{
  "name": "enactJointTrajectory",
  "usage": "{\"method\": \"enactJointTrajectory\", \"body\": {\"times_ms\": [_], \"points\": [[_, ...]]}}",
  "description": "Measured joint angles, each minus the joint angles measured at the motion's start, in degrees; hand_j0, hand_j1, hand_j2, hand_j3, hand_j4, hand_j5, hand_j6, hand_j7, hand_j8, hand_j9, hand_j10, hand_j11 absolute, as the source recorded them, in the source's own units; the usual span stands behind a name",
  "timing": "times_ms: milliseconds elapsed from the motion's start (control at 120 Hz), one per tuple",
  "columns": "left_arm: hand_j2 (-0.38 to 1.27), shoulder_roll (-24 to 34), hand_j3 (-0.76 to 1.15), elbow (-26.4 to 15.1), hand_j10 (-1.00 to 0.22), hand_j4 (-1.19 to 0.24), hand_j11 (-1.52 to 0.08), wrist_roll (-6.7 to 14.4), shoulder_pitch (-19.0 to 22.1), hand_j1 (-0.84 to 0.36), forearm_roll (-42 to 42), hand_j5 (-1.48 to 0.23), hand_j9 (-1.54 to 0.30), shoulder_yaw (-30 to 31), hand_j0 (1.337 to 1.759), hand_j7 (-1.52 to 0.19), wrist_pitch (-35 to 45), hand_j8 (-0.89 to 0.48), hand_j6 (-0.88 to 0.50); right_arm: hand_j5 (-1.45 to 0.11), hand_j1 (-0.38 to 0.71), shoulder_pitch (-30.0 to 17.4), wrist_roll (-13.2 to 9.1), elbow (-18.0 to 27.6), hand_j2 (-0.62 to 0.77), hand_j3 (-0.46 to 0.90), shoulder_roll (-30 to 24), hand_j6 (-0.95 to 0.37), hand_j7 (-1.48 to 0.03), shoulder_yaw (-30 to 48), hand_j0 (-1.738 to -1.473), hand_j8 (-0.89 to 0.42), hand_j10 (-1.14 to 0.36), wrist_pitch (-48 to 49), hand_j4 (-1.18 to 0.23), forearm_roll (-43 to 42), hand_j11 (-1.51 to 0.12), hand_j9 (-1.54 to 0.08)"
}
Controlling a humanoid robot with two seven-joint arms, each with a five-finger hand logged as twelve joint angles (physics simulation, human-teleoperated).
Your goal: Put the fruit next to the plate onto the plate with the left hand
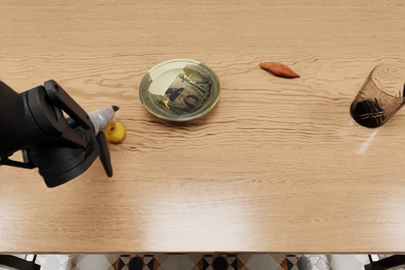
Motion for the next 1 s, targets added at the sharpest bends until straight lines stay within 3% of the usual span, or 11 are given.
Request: {"method": "enactJointTrajectory", "body": {"times_ms": [200,383,700,1000], "points": [[0.0,0.0,0.0,6.01,-0.01,-0.01,-0.02,0.04,2.62,0.33,-0.53,-0.02,-0.02,0.26,1.658,-0.02,0.01,-0.02,-0.02,-0.02,-0.33,0.01,0.0,0.01,0.0,0.0,0.0,-0.01,-0.02,0.01,-1.658,-0.01,-0.01,0.02,-0.01,0.0,-0.02,-0.02],[0.02,0.0,0.0,7.7,-0.12,-0.12,-0.16,0.0,3.12,0.2,-0.62,-0.16,-0.16,-0.02,1.658,-0.16,0.01,-0.12,-0.12,-0.02,-0.33,-0.02,0.0,0.0,0.0,0.0,0.0,-0.01,-0.02,0.0,-1.658,-0.01,-0.01,0.0,-0.01,0.0,-0.02,-0.02],[0.04,0.0,0.0,2.93,-0.19,-0.19,-0.25,0.04,1.69,0.12,-3.81,-0.25,-0.25,-2.22,1.658,-0.25,0.01,-0.19,-0.19,-0.02,-0.33,-0.02,0.0,0.0,0.0,0.0,0.0,-0.01,-0.02,0.0,-1.658,-0.01,-0.01,-0.01,-0.01,0.0,-0.02,-0.02],[0.05,0.0,0.0,2.38,-0.23,-0.23,-0.3,0.09,1.69,0.07,-4.99,-0.3,-0.3,-2.01,1.658,-0.3,0.01,-0.23,-0.23,-0.02,-0.33,-0.01,0.0,0.0,0.0,0.0,0.0,-0.01,-0.02,0.01,-1.658,-0.01,-0.01,0.01,-0.01,0.0,-0.02,-0.02]]}}
